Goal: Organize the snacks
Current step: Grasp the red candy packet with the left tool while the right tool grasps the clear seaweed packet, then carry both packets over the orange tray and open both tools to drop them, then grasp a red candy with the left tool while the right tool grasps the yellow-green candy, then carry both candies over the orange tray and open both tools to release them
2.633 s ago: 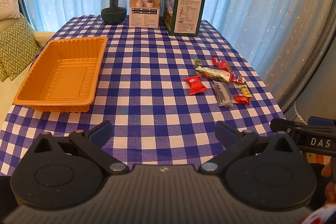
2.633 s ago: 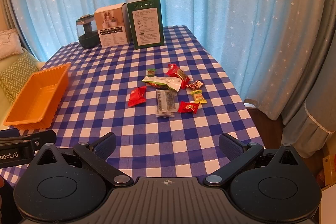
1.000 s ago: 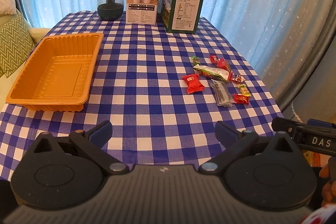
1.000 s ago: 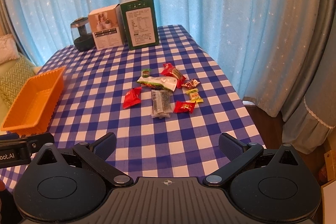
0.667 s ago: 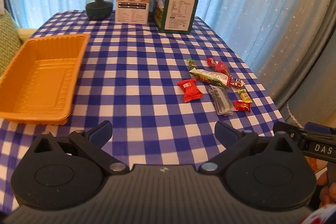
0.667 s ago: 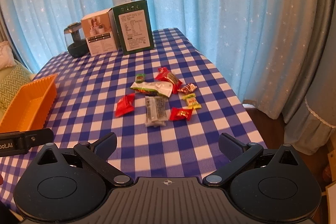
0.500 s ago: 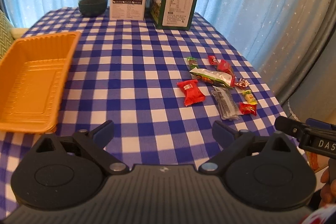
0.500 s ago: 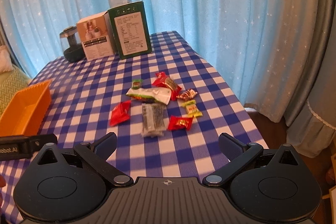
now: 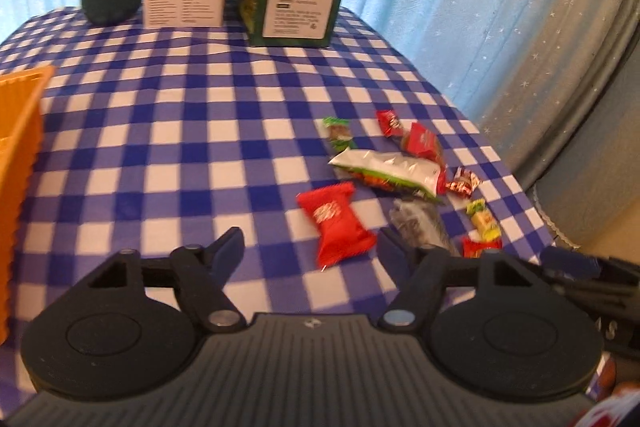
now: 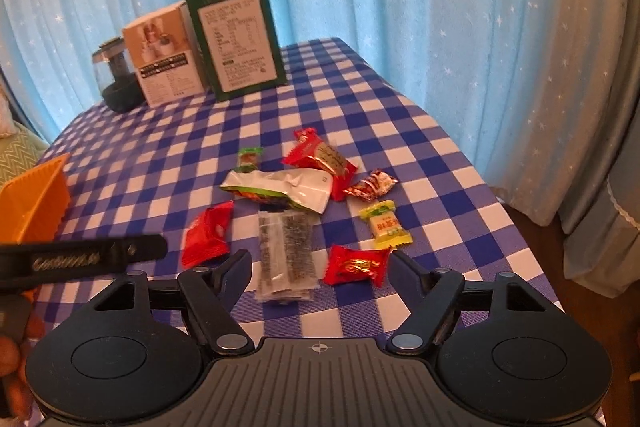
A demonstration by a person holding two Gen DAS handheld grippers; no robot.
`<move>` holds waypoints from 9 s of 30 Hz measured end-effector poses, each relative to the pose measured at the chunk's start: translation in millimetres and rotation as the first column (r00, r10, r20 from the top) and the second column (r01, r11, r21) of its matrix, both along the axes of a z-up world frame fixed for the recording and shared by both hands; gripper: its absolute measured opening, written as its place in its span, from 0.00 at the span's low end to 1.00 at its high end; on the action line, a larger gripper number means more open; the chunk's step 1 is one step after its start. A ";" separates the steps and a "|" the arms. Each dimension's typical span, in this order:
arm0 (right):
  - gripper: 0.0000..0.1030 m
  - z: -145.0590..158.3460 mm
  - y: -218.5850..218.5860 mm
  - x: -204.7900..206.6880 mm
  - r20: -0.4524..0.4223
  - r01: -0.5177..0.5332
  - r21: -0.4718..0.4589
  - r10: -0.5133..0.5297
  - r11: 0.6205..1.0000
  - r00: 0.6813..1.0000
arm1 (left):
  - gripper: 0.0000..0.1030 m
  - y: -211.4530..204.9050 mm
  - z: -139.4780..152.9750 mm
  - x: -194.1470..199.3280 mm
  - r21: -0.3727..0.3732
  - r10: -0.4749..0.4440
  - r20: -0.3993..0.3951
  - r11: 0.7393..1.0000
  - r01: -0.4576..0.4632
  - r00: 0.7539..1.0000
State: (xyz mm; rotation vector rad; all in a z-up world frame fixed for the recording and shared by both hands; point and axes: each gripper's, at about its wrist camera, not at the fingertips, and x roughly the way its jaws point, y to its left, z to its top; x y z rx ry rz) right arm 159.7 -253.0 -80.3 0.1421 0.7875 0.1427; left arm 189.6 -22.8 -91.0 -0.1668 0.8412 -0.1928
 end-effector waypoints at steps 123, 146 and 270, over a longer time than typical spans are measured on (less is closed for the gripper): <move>0.60 85.8 60.9 -86.0 0.080 -0.031 0.100 0.023 0.995 0.997 | 0.74 120.0 123.1 -148.7 -0.008 0.127 0.209 0.992 -0.128 0.970; 0.60 42.6 -74.5 -66.6 0.065 0.084 0.025 -0.085 0.996 0.994 | 0.78 -43.9 59.8 -89.1 0.012 -0.083 0.118 0.997 0.083 0.989; 0.20 82.5 266.1 -67.5 0.054 -0.518 0.059 0.516 0.853 0.855 | 0.29 216.7 97.2 -188.6 0.092 0.348 0.159 0.926 -0.365 0.924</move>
